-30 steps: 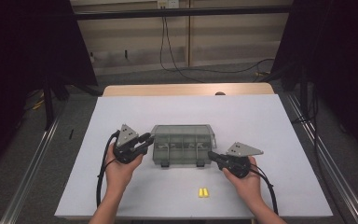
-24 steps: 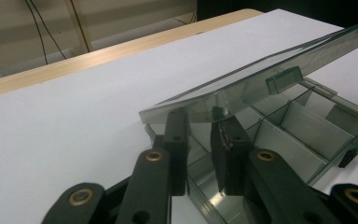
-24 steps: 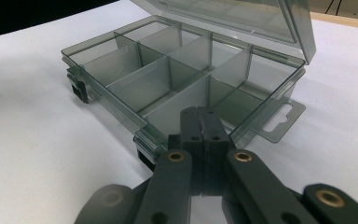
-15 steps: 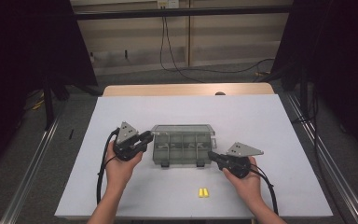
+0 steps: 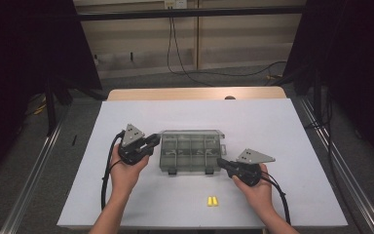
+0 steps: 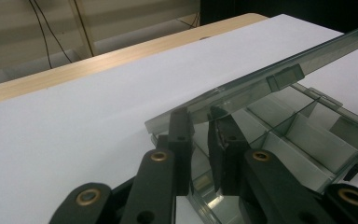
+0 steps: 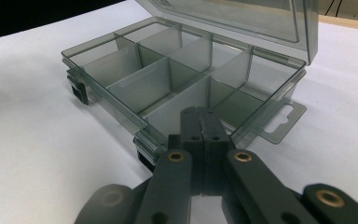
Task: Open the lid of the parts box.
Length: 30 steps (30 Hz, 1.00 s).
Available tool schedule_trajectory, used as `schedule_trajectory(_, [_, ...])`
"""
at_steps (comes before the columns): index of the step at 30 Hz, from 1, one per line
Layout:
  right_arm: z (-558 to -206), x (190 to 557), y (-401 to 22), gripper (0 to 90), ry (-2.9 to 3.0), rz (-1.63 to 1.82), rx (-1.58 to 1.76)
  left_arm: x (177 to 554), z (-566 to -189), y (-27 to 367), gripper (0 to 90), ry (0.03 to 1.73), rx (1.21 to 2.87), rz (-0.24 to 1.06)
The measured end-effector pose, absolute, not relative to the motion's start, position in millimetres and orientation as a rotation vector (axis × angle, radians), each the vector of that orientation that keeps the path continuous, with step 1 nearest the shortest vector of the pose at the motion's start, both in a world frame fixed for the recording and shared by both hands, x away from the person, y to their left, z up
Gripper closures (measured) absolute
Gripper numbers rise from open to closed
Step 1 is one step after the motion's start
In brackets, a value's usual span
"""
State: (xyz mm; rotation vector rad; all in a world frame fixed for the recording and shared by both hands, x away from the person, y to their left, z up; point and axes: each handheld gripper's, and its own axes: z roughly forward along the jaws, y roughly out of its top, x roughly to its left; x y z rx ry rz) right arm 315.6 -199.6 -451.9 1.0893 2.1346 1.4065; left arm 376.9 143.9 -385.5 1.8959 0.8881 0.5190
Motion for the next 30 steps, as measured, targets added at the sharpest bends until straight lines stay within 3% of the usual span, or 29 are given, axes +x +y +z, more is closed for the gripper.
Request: schedule_trajectory(30, [-452.4,315.5,-199.5,90.0,2.131,1.411,1.089,390.8,-377.9,142.0,82.4,0.915,1.878,0.525])
